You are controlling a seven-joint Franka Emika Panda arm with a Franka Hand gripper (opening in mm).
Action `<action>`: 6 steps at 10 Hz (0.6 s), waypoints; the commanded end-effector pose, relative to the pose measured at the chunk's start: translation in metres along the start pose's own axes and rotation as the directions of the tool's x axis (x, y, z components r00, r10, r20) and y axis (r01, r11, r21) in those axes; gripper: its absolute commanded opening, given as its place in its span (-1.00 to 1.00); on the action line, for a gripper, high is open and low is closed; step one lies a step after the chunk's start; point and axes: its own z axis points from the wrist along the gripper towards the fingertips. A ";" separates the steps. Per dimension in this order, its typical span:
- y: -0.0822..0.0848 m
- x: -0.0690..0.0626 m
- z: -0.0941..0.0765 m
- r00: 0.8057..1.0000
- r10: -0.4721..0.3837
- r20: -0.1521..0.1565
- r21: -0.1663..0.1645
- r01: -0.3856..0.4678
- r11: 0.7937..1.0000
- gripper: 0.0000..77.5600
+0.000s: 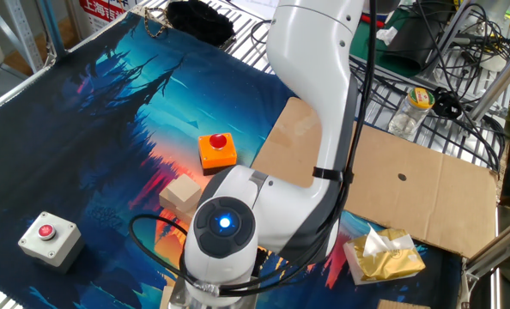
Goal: Stack the blocks into a pyramid shape
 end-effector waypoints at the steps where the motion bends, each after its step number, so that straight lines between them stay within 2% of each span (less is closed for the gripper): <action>1: 0.000 -0.001 0.003 1.000 -0.006 0.007 -0.005 0.006 1.000 1.00; 6: 0.000 -0.001 0.010 1.000 -0.014 0.013 -0.007 0.014 1.000 1.00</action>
